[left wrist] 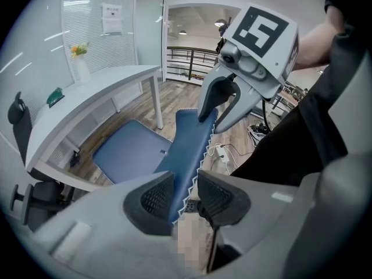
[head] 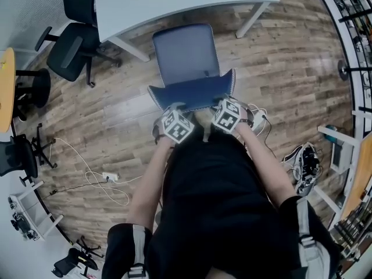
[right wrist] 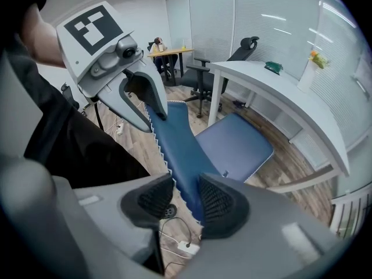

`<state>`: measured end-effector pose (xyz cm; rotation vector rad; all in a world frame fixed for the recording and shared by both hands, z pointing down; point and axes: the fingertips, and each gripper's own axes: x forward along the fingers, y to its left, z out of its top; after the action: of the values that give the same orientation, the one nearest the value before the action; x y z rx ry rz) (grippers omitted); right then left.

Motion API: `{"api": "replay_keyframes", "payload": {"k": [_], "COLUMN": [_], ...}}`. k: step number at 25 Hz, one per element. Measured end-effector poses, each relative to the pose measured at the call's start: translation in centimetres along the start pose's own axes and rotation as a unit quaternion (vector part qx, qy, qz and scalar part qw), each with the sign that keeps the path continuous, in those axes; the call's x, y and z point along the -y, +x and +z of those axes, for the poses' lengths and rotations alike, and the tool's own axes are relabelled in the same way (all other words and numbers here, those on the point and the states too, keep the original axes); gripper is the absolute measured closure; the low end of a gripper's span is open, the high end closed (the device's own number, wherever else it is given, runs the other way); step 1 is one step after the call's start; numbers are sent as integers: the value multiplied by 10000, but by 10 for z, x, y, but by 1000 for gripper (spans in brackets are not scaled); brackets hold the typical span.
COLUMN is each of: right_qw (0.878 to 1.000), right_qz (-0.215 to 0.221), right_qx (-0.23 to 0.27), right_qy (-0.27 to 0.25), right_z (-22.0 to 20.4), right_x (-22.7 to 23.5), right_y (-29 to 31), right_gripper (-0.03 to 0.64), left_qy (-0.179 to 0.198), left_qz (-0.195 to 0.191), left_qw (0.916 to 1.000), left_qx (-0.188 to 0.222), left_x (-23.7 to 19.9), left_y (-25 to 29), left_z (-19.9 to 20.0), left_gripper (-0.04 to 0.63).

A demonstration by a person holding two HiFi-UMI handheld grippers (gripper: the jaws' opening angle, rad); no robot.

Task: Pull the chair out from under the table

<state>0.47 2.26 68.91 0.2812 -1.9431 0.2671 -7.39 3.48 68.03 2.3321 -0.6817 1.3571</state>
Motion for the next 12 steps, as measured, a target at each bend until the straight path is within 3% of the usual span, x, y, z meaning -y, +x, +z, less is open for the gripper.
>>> {"api": "replay_keyframes", "payload": {"k": [12], "right_qw": [9998], "right_qz": [76], "right_qx": [62], "right_qy": [-179], "right_z": [-47], "right_x": [-28], "right_y": [-23], "right_gripper": [474], "left_qy": [-125], "left_qz": [82], "left_qw": [9999], "left_qx": [-12], "left_x": [62], "left_y": [3], "left_z": [7], "left_gripper": [462]}}
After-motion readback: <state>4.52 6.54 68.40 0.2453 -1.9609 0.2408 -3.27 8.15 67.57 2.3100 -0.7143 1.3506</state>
